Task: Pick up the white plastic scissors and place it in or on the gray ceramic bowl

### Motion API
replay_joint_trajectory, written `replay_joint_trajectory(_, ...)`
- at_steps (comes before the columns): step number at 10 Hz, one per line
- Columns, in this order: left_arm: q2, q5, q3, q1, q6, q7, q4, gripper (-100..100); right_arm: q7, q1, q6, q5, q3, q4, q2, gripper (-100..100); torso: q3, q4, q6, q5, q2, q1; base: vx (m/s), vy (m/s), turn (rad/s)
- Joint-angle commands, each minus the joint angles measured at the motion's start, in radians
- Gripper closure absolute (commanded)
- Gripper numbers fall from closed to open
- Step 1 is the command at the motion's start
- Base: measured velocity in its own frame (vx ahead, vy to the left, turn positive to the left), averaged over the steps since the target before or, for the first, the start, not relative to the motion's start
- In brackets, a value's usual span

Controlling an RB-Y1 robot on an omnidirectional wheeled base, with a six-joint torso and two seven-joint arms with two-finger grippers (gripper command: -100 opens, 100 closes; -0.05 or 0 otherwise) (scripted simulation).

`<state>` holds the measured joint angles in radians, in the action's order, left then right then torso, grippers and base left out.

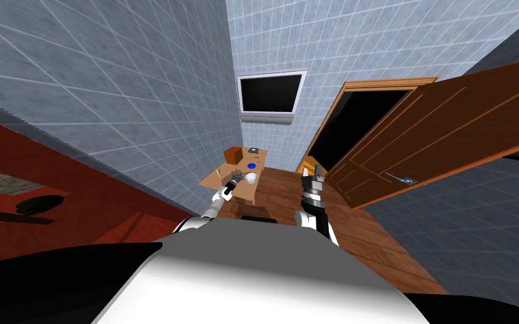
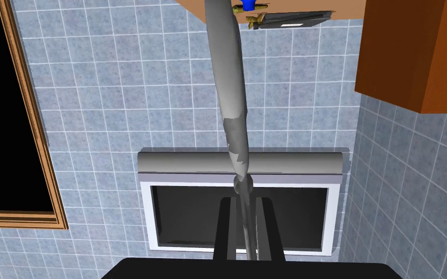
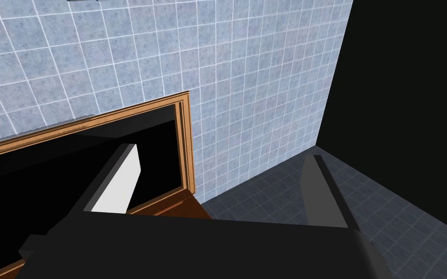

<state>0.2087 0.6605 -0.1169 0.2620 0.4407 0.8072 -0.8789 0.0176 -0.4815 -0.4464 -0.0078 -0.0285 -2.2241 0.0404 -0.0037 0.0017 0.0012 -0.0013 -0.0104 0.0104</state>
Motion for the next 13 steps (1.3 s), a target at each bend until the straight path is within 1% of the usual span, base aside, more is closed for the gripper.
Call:
replay_joint_trajectory(1, -0.032, 0.015, -0.018, 0.000, 0.025, 0.035, -0.010, 100, 0.000, 0.000, 0.000, 0.000, 0.000, 0.000, 0.000, 0, 0.000, 0.000, 0.000, 0.000, 0.000, 0.000, 0.061, -0.121, 0.044)
replay_joint_trajectory(2, -0.053, 0.027, -0.026, 0.004, 0.027, 0.053, -0.011, 100, 0.000, 0.000, 0.000, 0.000, 0.000, 0.000, 0.000, 0, -0.001, 0.000, 0.000, 0.000, -0.001, 0.000, 0.099, -0.098, 0.022)
replay_joint_trajectory(3, -0.066, 0.033, -0.029, 0.006, 0.025, 0.061, -0.011, 100, 0.000, 0.000, 0.000, 0.000, 0.000, 0.000, 0.000, 0, -0.002, 0.000, 0.001, 0.000, -0.004, 0.000, 0.100, -0.073, -0.006)
replay_joint_trajectory(4, -0.096, 0.045, -0.034, 0.011, 0.017, 0.074, -0.008, 100, 0.000, 0.000, 0.000, 0.000, 0.000, 0.000, 0.000, 0, -0.003, -0.001, 0.000, 0.000, -0.005, -0.002, 0.098, -0.048, 0.005)
replay_joint_trajectory(5, -0.112, 0.051, -0.036, 0.012, 0.011, 0.080, -0.006, 100, 0.000, 0.000, 0.000, 0.000, 0.000, 0.000, 0.000, 0, -0.003, -0.001, 0.000, 0.000, -0.005, -0.004, 0.071, -0.026, 0.001)
replay_joint_trajectory(6, -0.144, 0.061, -0.040, 0.015, 0.000, 0.088, -0.002, 100, 0.000, 0.000, 0.000, 0.000, 0.000, 0.000, 0.000, 0, -0.003, -0.001, 0.000, 0.001, -0.004, -0.006, 0.055, 0.002, 0.017)
replay_joint_trajectory(7, -0.165, 0.065, -0.042, 0.016, -0.006, 0.091, 0.000, 100, 0.000, 0.000, 0.000, 0.000, 0.000, 0.000, 0.000, 0, -0.002, -0.001, 0.000, 0.001, -0.003, -0.007, 0.053, 0.026, 0.010)
replay_joint_trajectory(8, -0.152, 0.063, -0.035, 0.009, -0.004, 0.086, -0.013, 100, 0.000, 0.000, 0.000, 0.000, 0.000, 0.000, 0.000, 0, -0.001, -0.001, -0.001, 0.001, -0.002, -0.009, 0.023, 0.011, -0.009)
replay_joint_trajectory(9, -0.155, 0.065, -0.032, 0.008, -0.009, 0.082, -0.017, -100, 0.000, 0.000, 0.000, 0.000, 0.000, 0.000, 0.000, 0, -0.001, -0.001, -0.002, 0.001, 0.000, -0.010, 0.000, 0.000, 0.000)
replay_joint_trajectory(13, -0.155, 0.064, -0.033, 0.008, -0.009, 0.082, -0.017, -100, 0.000, 0.000, 0.000, 0.000, 0.000, 0.000, 0.000, 0, 0.001, 0.000, -0.002, 0.001, 0.002, -0.009, 0.000, 0.000, 0.000)
